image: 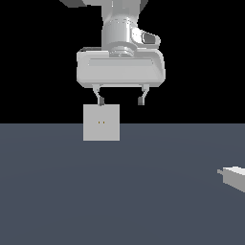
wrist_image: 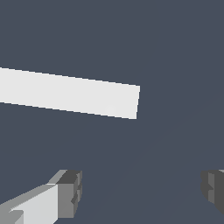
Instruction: Plug the charger into the wall socket.
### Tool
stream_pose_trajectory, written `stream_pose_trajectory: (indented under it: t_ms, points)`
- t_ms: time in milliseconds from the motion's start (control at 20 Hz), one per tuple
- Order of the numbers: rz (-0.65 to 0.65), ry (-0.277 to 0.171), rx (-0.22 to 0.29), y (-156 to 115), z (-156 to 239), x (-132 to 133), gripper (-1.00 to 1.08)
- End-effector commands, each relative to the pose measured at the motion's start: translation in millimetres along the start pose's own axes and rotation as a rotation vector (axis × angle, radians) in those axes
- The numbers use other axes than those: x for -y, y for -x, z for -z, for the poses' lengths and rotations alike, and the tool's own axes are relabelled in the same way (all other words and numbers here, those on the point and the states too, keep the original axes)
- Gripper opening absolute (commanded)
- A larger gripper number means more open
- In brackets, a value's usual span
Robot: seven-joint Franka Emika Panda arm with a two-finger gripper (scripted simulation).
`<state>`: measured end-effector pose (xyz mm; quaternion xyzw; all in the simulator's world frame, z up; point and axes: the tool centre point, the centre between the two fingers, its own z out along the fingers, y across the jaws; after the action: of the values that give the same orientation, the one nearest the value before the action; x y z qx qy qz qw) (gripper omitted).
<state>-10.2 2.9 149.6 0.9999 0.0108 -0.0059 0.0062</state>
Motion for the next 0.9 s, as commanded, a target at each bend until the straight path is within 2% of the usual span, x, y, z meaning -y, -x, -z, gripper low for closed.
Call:
stream_pose_trajectory:
  t_ms: [0, 400, 850]
  points:
    - [0.0, 0.0, 0.0, 0.0, 0.0, 0.0, 1.0]
    - [0.013, -0.001, -0.005, 9.3, -5.9, -12.2, 1.0]
    - [0.059, -0.004, -0.023, 40.1, -27.4, -56.6, 1.0]
